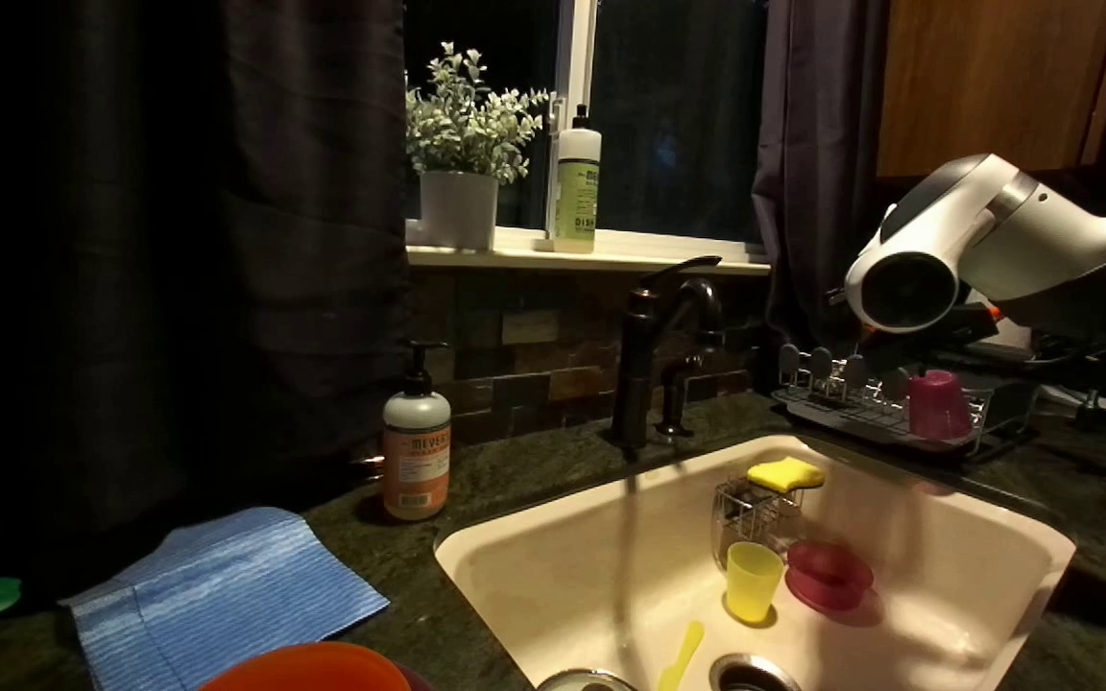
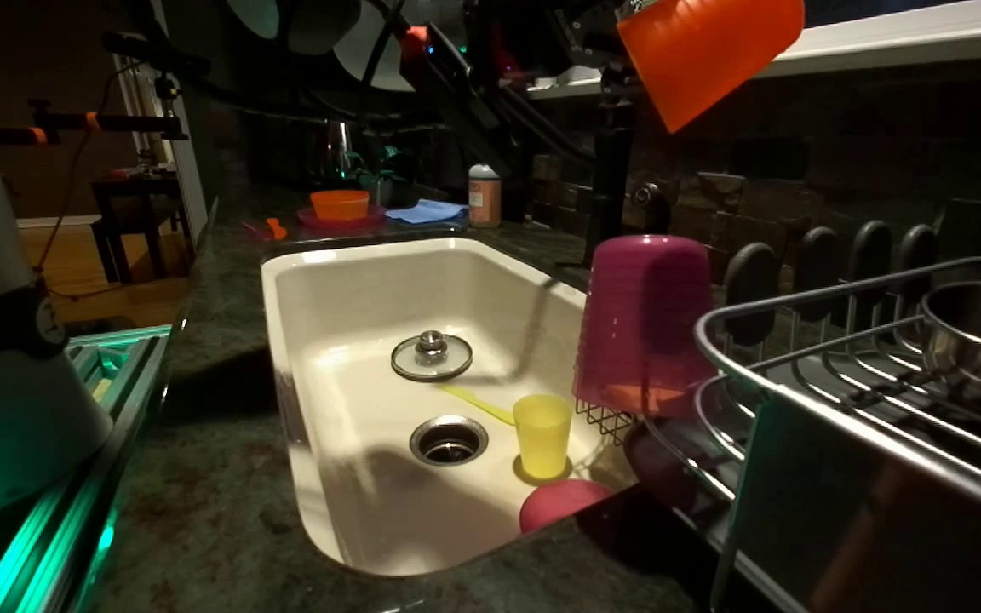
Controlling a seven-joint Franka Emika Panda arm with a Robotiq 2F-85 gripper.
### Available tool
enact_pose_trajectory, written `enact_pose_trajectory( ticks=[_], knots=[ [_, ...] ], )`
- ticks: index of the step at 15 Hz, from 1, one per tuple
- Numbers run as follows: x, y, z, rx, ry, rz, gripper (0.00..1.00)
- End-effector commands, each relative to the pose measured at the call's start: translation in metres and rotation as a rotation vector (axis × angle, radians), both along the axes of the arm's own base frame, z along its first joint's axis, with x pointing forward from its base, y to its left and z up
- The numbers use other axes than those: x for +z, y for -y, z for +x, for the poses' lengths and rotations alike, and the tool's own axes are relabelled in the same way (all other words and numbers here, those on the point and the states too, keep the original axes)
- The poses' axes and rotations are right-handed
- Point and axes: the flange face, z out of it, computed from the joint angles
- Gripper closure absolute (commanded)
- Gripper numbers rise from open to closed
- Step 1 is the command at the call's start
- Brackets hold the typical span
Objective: Put the orange cup on the dishrack.
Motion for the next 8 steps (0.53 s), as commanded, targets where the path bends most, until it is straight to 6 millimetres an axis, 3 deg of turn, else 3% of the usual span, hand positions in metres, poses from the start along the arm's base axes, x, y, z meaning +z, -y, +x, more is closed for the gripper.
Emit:
enact_pose_trajectory(
  ticks=[1, 4, 8],
  knots=[
    [0.000, 0.007, -0.007, -0.045, 0.067, -0.069, 0.58],
    [0.004, 0.015, -0.007, -0.065, 0.114, -0.105, 0.58],
    [-0.008, 0.020, -0.003, -0.055, 0.110, -0.079, 0.58]
  ],
)
